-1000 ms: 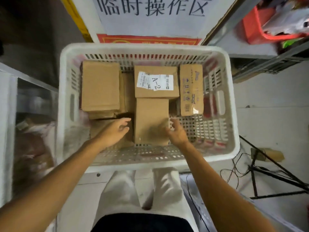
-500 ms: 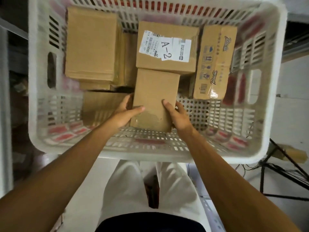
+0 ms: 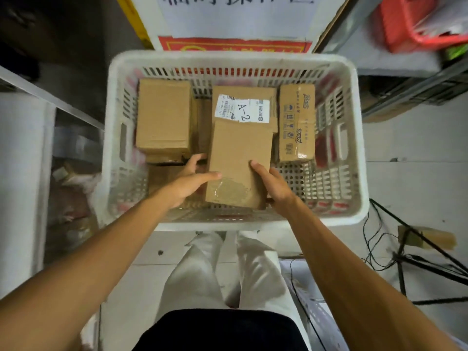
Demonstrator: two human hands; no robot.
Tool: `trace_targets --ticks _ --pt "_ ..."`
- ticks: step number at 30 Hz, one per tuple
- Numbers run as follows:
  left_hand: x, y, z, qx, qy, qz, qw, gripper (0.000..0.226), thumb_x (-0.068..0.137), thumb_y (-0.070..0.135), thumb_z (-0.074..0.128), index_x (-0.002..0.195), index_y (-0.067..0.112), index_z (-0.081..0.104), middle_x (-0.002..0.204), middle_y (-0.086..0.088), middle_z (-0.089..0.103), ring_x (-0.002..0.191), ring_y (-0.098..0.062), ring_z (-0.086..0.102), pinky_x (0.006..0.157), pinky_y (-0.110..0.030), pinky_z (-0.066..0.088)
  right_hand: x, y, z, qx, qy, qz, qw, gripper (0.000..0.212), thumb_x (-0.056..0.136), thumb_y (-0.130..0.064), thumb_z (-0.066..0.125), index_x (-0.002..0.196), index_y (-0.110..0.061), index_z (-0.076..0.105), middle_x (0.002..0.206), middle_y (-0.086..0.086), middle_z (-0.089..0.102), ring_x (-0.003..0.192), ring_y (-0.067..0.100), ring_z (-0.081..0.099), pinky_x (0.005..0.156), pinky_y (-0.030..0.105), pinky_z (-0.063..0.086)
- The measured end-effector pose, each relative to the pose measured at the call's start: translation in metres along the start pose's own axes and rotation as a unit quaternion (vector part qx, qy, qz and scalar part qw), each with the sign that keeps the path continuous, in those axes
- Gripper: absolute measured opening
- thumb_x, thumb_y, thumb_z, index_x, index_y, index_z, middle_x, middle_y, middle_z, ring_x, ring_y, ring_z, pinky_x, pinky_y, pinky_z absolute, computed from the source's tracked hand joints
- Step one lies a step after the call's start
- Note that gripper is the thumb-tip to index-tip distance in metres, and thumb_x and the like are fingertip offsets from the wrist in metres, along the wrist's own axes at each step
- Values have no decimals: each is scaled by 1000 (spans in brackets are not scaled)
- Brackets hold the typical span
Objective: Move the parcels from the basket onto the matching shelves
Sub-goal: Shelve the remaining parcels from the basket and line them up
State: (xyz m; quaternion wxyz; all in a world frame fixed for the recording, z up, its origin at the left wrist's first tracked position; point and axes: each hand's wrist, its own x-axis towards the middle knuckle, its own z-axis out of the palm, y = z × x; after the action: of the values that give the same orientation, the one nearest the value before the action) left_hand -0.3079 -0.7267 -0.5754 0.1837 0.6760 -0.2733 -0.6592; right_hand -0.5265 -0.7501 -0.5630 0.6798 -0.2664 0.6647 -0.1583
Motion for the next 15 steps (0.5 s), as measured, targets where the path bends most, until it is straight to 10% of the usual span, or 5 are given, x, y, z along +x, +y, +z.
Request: trace_targets --ticks 6,11,15 --pt "-64 46 -31 -34 26 56 997 74 81 31 72 140 31 28 115 2 55 114 -23 54 97 -49 47 -50 -51 22 -23 -33 -60 997 48 87 -48 63 124 -21 49 115 -2 57 102 15 56 81 39 48" --pt "-142 75 -67 -174 141 123 967 17 92 38 54 109 35 55 106 1 64 98 -22 61 77 -40 52 -91 -115 61 -82 -127 -185 971 41 87 -48 63 117 -20 58 111 -3 65 101 16 62 83 35 52" --pt "-212 81 -101 -239 244 230 911 25 99 22 40 118 33 52 102 -1 59 81 -19 58 56 -29 48 -137 -157 106 -89 -214 -278 932 26 85 -46 67 104 -29 66 98 -11 73 91 9 68 70 25 53"
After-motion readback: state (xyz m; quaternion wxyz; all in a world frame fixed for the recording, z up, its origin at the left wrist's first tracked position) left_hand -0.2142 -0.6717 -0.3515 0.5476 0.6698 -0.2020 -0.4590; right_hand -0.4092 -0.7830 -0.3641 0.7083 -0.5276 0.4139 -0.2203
